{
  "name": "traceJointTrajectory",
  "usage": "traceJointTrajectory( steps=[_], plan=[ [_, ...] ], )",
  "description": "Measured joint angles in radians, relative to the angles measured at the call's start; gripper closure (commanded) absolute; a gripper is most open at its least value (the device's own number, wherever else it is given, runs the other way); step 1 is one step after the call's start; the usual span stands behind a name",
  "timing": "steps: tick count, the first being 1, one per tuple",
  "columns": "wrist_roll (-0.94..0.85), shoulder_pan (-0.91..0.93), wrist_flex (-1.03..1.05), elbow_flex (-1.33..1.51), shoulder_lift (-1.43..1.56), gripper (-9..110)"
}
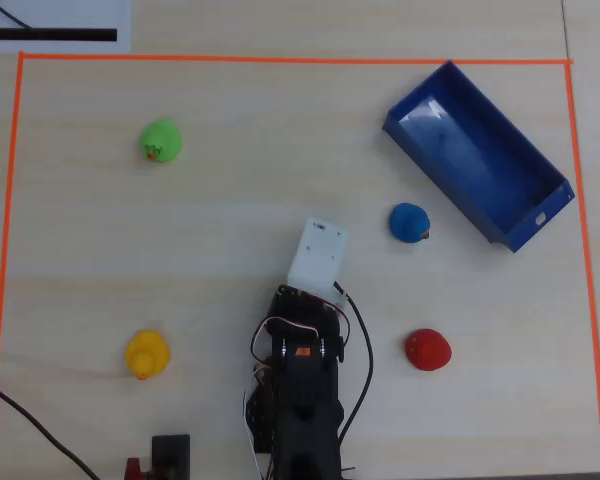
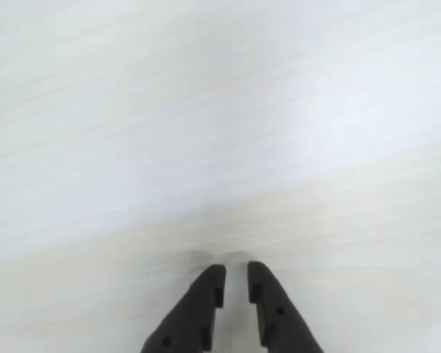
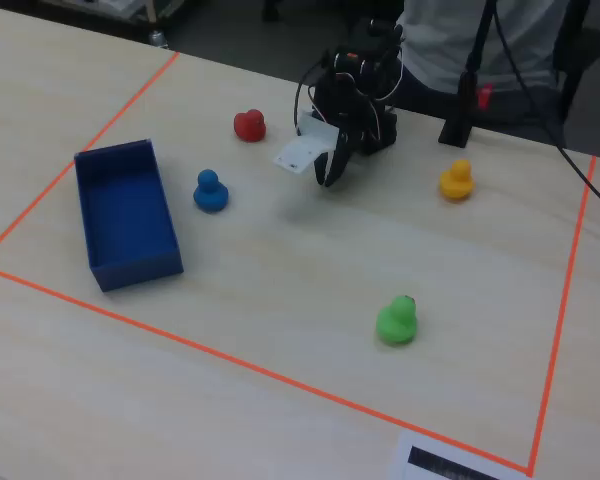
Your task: Grasp yellow duck and put it into box.
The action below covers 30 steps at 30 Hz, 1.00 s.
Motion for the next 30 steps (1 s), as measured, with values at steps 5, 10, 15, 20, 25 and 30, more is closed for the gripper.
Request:
traceJointTrajectory(
  steps=[5, 10, 15, 20, 25, 30],
  plan=[
    [0.000, -0.012, 0.000, 0.000, 0.000, 101],
    [0.000, -0.012, 0.000, 0.000, 0.000, 101],
    [0.000, -0.012, 0.000, 0.000, 0.000, 101],
    [0.000, -0.012, -0.003, 0.000, 0.000, 101],
    [-0.005, -0.011, -0.080, 0.000, -0.054, 101],
    [-0.012, -0.011, -0.115, -0.069, -0.158, 101]
  ],
)
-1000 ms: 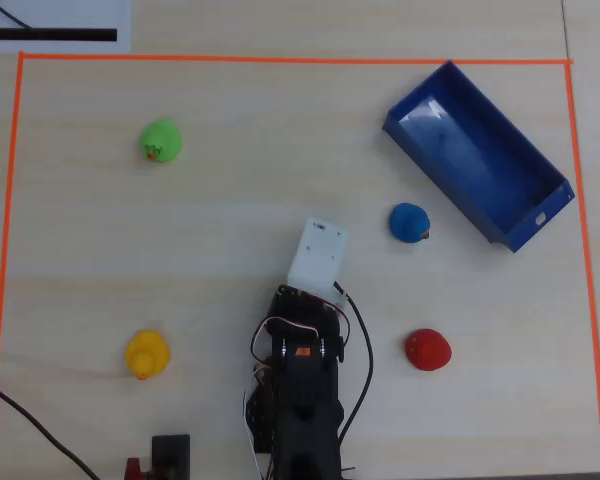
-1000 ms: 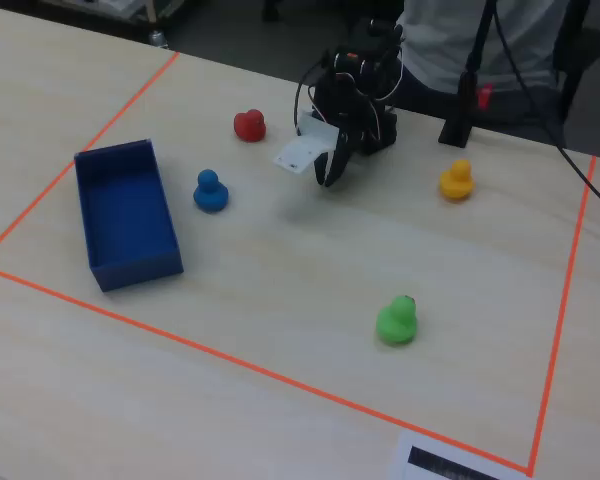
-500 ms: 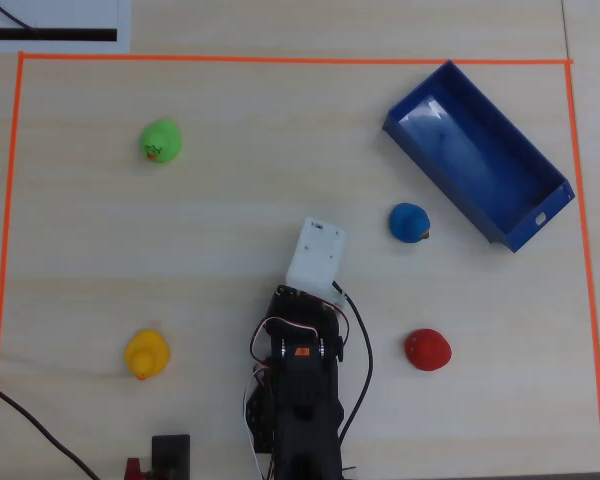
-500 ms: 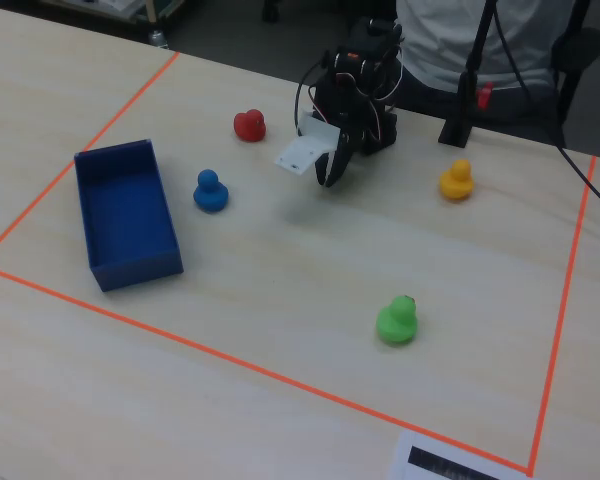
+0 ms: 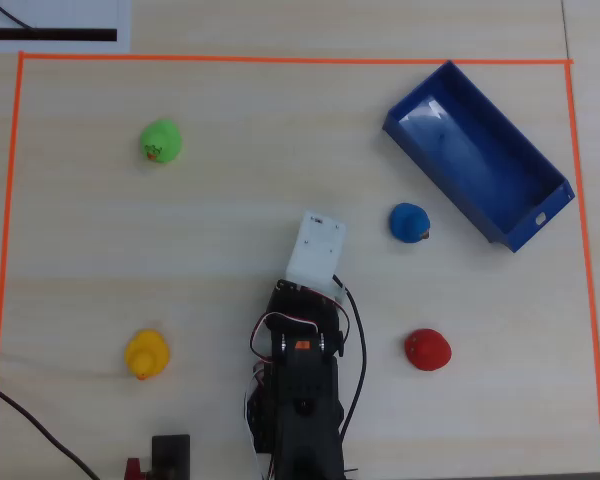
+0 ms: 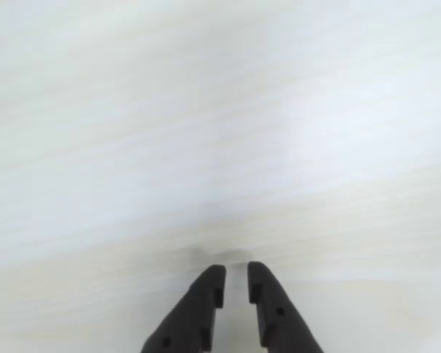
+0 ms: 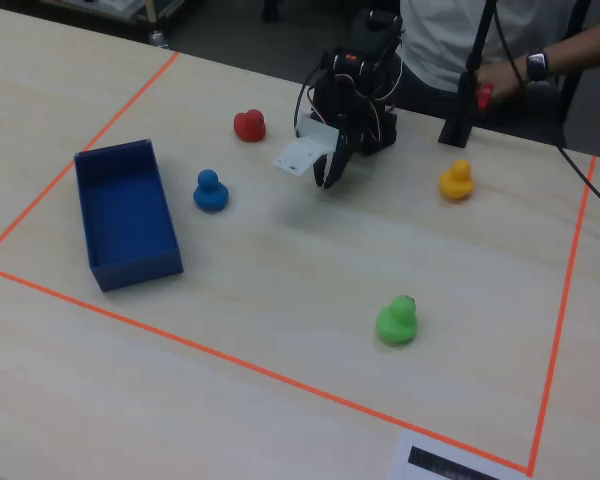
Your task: Grasp yellow duck and put it into box.
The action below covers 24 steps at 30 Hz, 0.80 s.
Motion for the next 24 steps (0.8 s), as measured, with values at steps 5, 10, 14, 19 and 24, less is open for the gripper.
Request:
traceJointTrajectory(
  steps=[5, 10, 14, 19, 24],
  plan=[
    [0.000, -0.005, 0.000, -0.196, -0.112, 99],
    [-0.028, -0.038, 0.000, -0.391, -0.199, 96],
    [-0.063, -0.084, 0.018, -0.561, -0.268, 95],
    [-0.095, -0.193, 0.130, -0.747, -0.365, 94],
    [-0.097, -0.359, 0.239, -0.850, -0.428, 94]
  ],
)
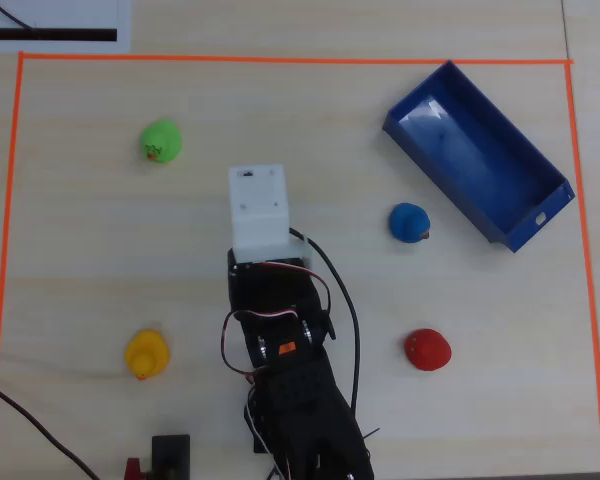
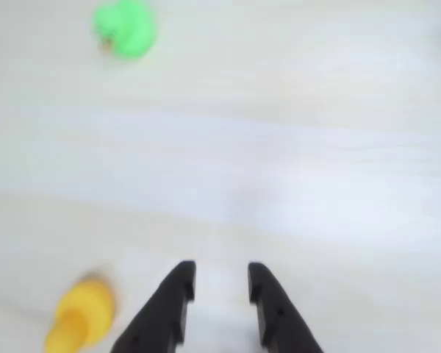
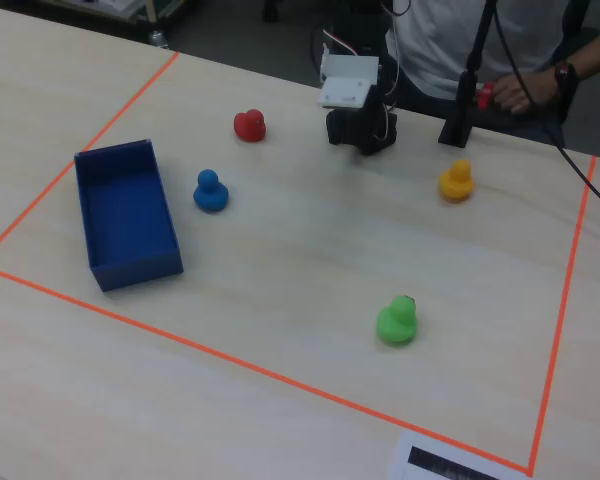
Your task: Grasp yellow duck and put it into box.
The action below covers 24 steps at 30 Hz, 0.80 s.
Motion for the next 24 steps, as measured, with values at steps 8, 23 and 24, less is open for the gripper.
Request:
traceJointTrajectory(
  steps=[8, 23, 24],
  plan=[
    [0.069, -0.287, 0.184, -0.138, -0.178, 84],
    [0.170, -0.500, 0.235, -0.376, -0.443, 65],
    [0.172, -0.502, 0.235, -0.391, -0.454, 64]
  ],
)
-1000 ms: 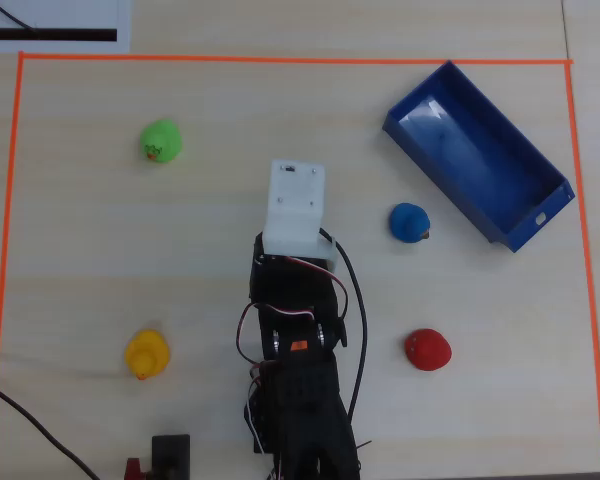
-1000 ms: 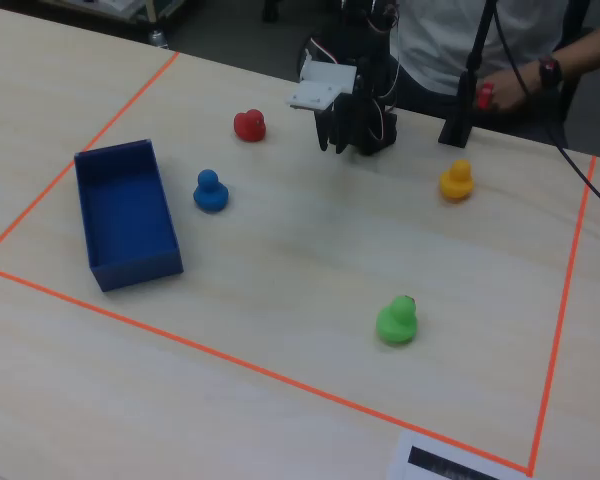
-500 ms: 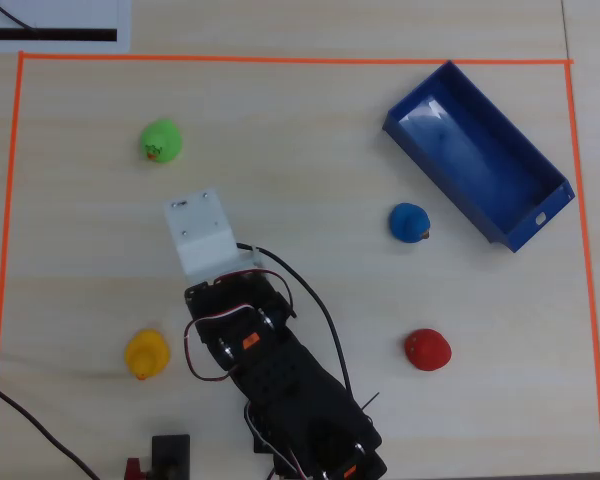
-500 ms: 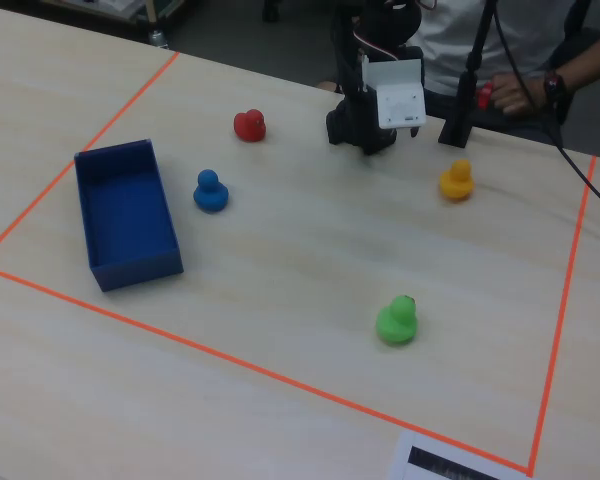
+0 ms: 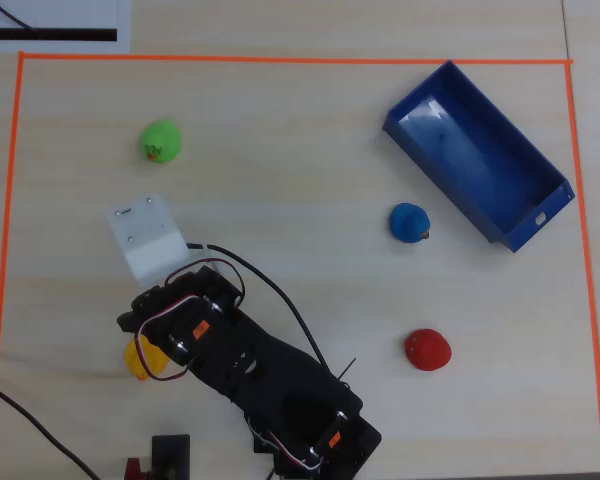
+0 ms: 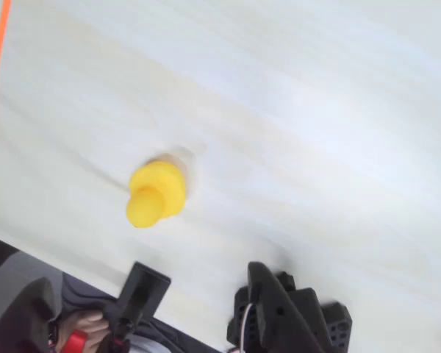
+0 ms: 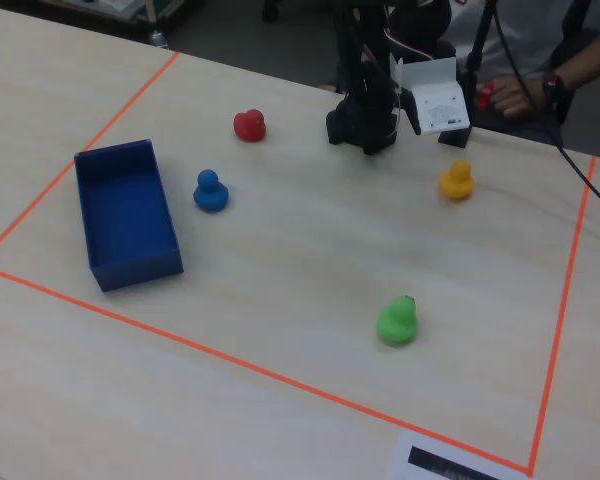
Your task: Grasp yellow duck and put it into box.
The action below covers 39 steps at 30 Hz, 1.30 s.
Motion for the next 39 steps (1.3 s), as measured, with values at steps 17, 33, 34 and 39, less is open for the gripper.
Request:
traceJointTrajectory(
  steps=[17, 33, 34, 39],
  plan=[
    [-0.034, 0.138, -0.272, 0.018, -0.232, 64],
    [0.032, 0.081, -0.466, 0.285, -0.255, 65],
    [0.038, 0.075, -0.474, 0.301, -0.255, 65],
    [0.055, 0.060, -0.525, 0.379, -0.249, 65]
  ],
)
